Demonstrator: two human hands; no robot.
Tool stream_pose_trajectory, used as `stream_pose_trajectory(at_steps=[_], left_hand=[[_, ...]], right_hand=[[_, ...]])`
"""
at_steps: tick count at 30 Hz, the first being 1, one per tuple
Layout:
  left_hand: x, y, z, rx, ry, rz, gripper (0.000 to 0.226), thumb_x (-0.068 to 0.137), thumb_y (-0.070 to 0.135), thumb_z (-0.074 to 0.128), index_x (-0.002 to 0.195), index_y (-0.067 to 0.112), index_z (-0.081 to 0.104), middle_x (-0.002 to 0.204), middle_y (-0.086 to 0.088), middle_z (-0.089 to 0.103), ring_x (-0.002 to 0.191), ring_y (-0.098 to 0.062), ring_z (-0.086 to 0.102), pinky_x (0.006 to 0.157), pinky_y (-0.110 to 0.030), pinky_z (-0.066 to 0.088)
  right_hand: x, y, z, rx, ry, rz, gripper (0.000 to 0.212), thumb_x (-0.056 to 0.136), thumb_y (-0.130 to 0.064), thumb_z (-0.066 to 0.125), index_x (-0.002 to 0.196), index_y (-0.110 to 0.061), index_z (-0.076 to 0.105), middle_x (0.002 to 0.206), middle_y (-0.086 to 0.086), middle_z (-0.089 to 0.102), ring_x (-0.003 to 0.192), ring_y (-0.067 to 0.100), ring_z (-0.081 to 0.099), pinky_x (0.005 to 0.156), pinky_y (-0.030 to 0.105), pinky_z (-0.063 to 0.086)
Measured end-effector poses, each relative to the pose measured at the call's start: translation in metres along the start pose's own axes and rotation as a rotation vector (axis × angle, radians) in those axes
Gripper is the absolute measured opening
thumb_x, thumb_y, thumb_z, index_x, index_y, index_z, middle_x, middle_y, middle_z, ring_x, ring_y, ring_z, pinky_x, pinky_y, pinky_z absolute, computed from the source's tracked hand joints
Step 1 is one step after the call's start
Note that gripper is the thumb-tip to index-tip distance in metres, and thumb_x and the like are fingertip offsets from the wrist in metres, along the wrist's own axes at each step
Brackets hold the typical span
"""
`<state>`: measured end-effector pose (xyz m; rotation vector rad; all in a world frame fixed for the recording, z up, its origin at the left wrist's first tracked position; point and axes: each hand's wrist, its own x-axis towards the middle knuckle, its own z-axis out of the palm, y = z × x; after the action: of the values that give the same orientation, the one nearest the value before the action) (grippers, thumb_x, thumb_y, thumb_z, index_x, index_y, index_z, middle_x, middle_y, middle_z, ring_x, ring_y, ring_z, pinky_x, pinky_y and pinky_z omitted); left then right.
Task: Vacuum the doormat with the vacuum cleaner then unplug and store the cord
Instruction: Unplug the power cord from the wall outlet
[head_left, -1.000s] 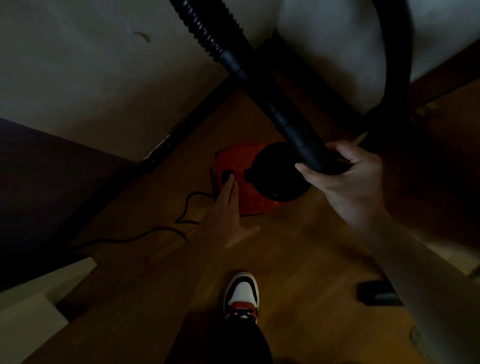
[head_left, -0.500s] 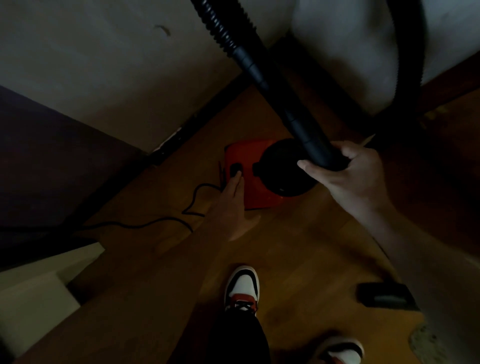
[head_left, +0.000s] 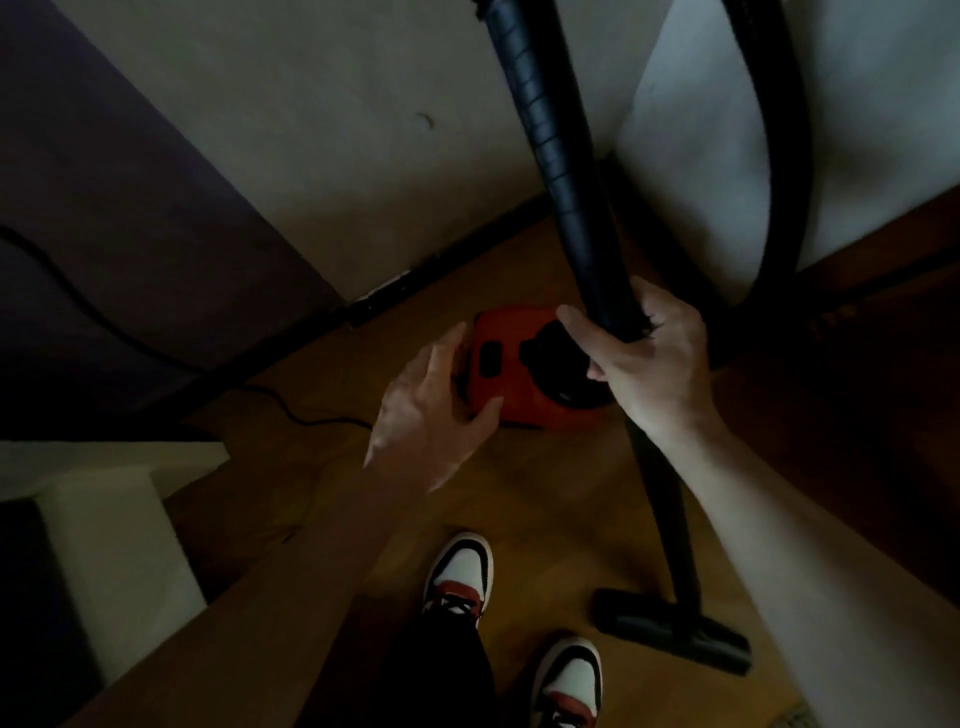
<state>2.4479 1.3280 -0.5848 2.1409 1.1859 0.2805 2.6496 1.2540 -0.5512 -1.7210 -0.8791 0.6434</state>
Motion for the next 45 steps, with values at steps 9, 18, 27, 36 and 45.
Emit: stream_pose_trajectory(at_steps=[9, 18, 27, 36, 45], left_hand=[[-0.025, 0.009, -0.05, -0.025, 0.268, 0.034, 0.076, 0.082, 0.043, 0.066, 0.147, 0.019, 0.035, 0.135, 0.005, 0.056, 0.125, -0.01, 0.053, 0.1, -0.034, 0.049], [0.007, -0.057, -0.112, -0.019, 0.477, -0.022, 0.07, 0.083, 0.042, 0.068, 0.142, 0.016, 0.041, 0.12, 0.002, 0.066, 0.104, 0.005, 0.055, 0.084, 0.006, 0.033], [0.013, -0.062, -0.178, -0.04, 0.814, 0.089, 0.058, 0.082, 0.055, 0.056, 0.129, 0.022, 0.053, 0.114, 0.012, 0.067, 0.106, 0.001, 0.061, 0.095, -0.023, 0.049], [-0.03, -0.047, -0.213, -0.215, 1.065, -0.022, 0.045, 0.078, 0.058, 0.057, 0.112, 0.028, 0.06, 0.1, 0.015, 0.069, 0.094, 0.005, 0.065, 0.084, -0.03, 0.056], [0.006, -0.022, -0.298, -0.189, 1.241, -0.199, 0.027, 0.086, 0.047, 0.063, 0.1, 0.025, 0.061, 0.085, 0.017, 0.063, 0.088, -0.004, 0.062, 0.077, -0.025, 0.044]], right_hand=[[0.009, -0.079, 0.062, 0.154, -0.049, -0.144, 0.028, 0.09, -0.03, 0.076, 0.081, -0.006, 0.064, 0.055, 0.002, 0.057, 0.044, 0.021, 0.058, 0.049, 0.033, 0.048], [0.03, -0.124, 0.132, 0.363, -0.067, -0.238, 0.026, 0.086, -0.024, 0.08, 0.076, -0.007, 0.063, 0.049, 0.0, 0.055, 0.037, 0.02, 0.053, 0.045, 0.023, 0.041], [0.05, -0.146, 0.161, 0.414, -0.201, -0.416, 0.022, 0.09, -0.021, 0.077, 0.083, -0.006, 0.062, 0.047, 0.001, 0.051, 0.035, 0.019, 0.049, 0.042, 0.026, 0.04], [0.056, -0.161, 0.171, 0.166, -0.028, -0.628, 0.029, 0.082, -0.037, 0.073, 0.107, -0.022, 0.066, 0.071, -0.006, 0.065, 0.056, 0.013, 0.066, 0.052, 0.035, 0.056], [0.056, -0.163, 0.174, 0.147, -0.035, -0.636, 0.051, 0.083, -0.004, 0.079, 0.129, -0.016, 0.063, 0.074, -0.013, 0.064, 0.066, 0.0, 0.066, 0.053, 0.004, 0.042]])
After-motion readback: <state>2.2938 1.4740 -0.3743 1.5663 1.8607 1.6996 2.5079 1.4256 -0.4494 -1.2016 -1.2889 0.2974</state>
